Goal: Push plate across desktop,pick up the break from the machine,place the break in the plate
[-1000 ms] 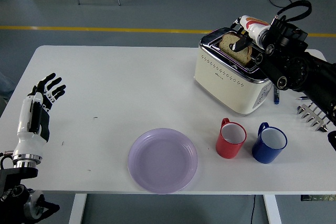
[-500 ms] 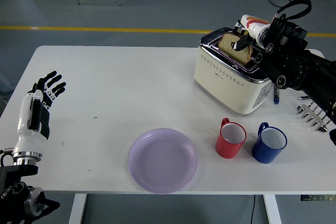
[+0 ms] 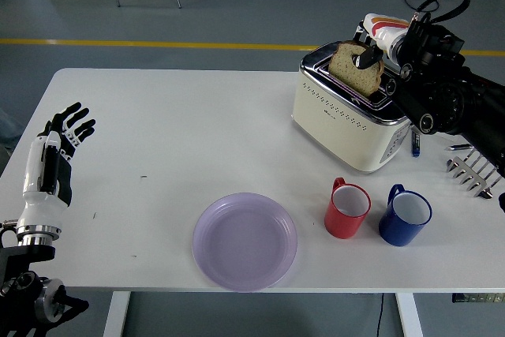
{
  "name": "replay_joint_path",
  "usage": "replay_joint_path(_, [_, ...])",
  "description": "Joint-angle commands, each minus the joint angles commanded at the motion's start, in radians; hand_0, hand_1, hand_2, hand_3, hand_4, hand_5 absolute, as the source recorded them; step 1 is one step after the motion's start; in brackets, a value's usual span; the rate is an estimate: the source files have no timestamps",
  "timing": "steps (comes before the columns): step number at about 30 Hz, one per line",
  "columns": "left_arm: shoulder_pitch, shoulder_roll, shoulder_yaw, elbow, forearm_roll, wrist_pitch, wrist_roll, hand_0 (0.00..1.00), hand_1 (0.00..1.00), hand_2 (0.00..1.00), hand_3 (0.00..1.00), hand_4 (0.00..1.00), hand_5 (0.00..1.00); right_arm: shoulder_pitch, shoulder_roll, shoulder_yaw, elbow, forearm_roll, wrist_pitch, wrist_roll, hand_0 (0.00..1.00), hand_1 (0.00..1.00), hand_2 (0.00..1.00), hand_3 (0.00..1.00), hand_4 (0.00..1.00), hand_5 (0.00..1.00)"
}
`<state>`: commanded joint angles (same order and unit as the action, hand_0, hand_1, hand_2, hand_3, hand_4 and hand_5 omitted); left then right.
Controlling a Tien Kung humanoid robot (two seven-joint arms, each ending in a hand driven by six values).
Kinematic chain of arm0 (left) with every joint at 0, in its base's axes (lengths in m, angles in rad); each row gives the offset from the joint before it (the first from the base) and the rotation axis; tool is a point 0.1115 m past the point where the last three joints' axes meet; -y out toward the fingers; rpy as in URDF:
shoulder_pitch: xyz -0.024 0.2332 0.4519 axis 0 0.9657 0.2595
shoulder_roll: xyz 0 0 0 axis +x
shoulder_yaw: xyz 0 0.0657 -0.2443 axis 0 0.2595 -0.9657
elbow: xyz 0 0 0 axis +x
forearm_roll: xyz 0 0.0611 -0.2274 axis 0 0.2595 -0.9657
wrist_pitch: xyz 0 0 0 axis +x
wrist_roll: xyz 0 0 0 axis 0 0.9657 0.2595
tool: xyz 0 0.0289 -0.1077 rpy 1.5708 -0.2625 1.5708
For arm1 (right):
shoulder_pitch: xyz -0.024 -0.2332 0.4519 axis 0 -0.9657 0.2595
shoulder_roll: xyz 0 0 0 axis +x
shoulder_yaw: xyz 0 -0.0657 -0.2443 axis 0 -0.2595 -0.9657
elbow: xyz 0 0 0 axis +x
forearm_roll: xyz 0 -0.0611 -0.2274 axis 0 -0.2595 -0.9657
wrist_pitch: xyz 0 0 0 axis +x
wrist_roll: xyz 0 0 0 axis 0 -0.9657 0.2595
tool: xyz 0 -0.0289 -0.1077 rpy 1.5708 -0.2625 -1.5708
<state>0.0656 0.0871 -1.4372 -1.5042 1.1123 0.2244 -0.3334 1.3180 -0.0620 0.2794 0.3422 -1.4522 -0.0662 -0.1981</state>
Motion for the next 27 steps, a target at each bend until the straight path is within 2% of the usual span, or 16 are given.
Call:
replay_joint_path(1, [0.000,0.001,-0.001,0.000,0.000,0.000,0.000,0.753,0.743,0.798,0.763,0.534,0.941,0.001,-0.011,0.024,0.017,-0.037,0.003,-0.004,0.179,0.251,0.372,0.442,0.484,0.056])
replay_joint_path(6, [0.004,0.002,-0.002,0.000,0.000,0.000,0.000,0.753,0.743,0.798,0.763,0.534,0.941,0.002,-0.072,0.141,0.112,-0.197,0.018,-0.029,0.179,0.251,0.372,0.442,0.484,0.056])
replay_joint_path(7, [0.004,0.002,-0.002,-0.001,0.001,0.000,0.000,0.753,0.743,0.797,0.758,0.533,0.941,0.002,-0.080,0.164,0.128,-0.228,0.020,-0.032,0.186,0.243,0.365,0.437,0.443,0.056])
replay_joint_path(11, [0.005,0.003,-0.003,-0.001,0.001,0.000,0.000,0.753,0.743,0.797,0.758,0.533,0.941,-0.008,-0.131,0.273,0.231,-0.349,0.028,-0.053,0.186,0.243,0.365,0.437,0.443,0.056])
replay_joint_path(16, [0.012,0.003,-0.007,0.001,0.001,0.001,0.000,0.753,0.743,0.797,0.757,0.534,0.942,-0.042,-0.207,0.415,0.428,-0.460,0.036,-0.086,0.168,0.237,0.357,0.429,0.416,0.070])
replay_joint_path(18, [0.014,0.003,-0.009,0.003,0.002,0.001,0.000,0.753,0.743,0.797,0.757,0.534,0.942,-0.056,-0.227,0.450,0.502,-0.461,0.042,-0.102,0.168,0.237,0.357,0.429,0.416,0.070])
replay_joint_path(19, [0.017,0.002,-0.010,0.004,0.001,0.002,0.000,0.753,0.745,0.798,0.756,0.534,0.945,-0.068,-0.239,0.471,0.544,-0.446,0.051,-0.112,0.164,0.232,0.348,0.408,0.375,0.058])
replay_joint_path(23, [0.020,0.001,-0.011,0.009,0.002,0.002,0.000,0.753,0.745,0.798,0.756,0.534,0.945,-0.103,-0.274,0.511,0.704,-0.370,0.087,-0.136,0.164,0.232,0.348,0.408,0.375,0.058])
replay_joint_path(27, [0.021,-0.002,-0.012,0.021,0.000,0.002,0.001,0.753,0.743,0.798,0.756,0.533,0.945,-0.148,-0.302,0.520,0.861,-0.246,0.157,-0.150,0.158,0.228,0.342,0.397,0.357,0.063])
